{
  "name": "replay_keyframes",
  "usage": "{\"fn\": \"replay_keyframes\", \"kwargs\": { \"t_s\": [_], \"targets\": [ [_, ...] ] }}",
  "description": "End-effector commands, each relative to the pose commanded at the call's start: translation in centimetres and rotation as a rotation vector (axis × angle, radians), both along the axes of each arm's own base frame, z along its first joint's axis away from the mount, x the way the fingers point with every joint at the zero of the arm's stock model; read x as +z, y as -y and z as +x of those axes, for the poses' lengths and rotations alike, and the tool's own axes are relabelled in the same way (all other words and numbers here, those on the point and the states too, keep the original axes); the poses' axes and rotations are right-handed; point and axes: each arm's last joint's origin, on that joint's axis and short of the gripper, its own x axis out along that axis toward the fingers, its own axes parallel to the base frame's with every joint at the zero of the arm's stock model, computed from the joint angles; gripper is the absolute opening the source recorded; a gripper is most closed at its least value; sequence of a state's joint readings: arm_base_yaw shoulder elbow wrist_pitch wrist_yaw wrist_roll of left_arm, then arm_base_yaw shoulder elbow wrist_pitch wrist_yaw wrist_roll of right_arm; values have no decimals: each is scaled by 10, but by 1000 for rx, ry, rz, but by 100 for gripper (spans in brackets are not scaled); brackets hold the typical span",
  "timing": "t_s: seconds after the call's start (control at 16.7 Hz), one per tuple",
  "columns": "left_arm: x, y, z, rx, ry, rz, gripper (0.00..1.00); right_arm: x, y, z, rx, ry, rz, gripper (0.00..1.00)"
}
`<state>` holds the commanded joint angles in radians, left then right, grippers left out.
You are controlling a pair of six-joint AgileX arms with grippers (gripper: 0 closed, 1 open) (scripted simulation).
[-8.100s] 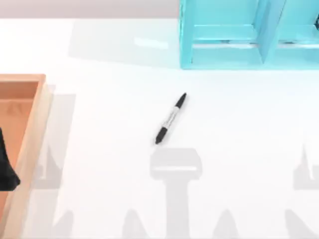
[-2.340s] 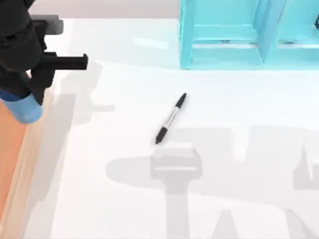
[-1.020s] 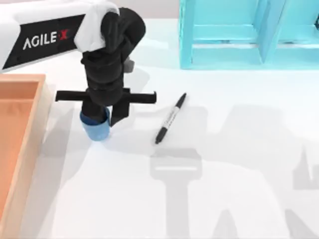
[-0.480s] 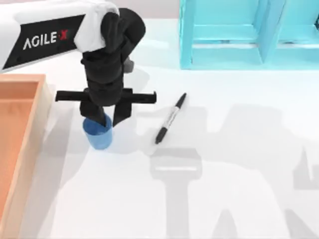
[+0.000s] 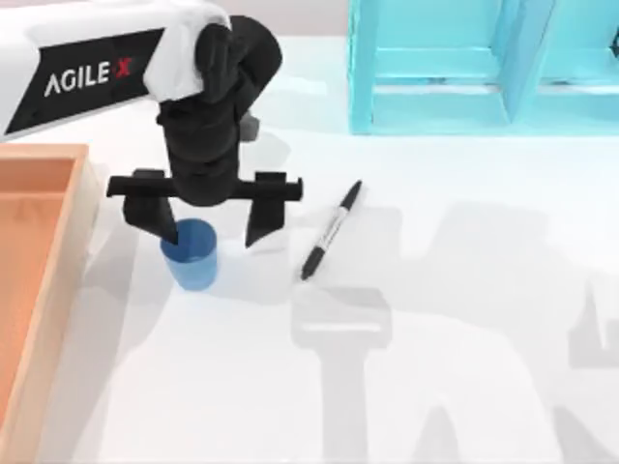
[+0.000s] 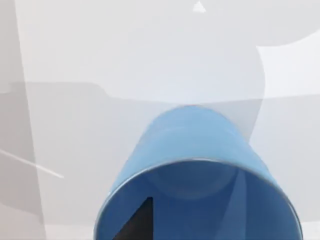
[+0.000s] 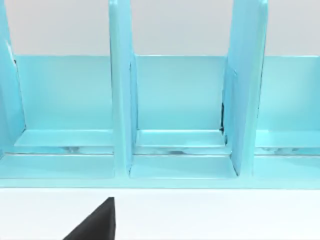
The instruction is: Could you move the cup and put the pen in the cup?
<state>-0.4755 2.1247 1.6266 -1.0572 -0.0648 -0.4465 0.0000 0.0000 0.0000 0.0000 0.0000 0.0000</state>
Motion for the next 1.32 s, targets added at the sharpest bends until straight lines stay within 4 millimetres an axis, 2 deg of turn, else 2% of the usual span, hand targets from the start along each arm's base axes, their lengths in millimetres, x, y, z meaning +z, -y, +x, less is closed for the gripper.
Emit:
{"fn": "replay_keyframes", "kwargs": {
  "t_s": [0.54, 0.66, 0.84, 1.02, 1.2, 1.32],
  "targets": [
    [1, 1, 0, -3, 0, 0, 100, 0, 0, 0, 0, 0, 0, 100],
    [8, 2, 2, -3, -4, 2, 100, 0, 0, 0, 0, 0, 0, 100],
    [34, 7, 8, -3, -13, 7, 100, 0, 0, 0, 0, 0, 0, 100],
    [76, 9, 12, -3, -9, 5, 100, 0, 0, 0, 0, 0, 0, 100],
    [120, 6, 8, -3, 0, 0, 100, 0, 0, 0, 0, 0, 0, 100],
    [140, 3, 3, -3, 1, -1, 100, 0, 0, 0, 0, 0, 0, 100]
  ]
}}
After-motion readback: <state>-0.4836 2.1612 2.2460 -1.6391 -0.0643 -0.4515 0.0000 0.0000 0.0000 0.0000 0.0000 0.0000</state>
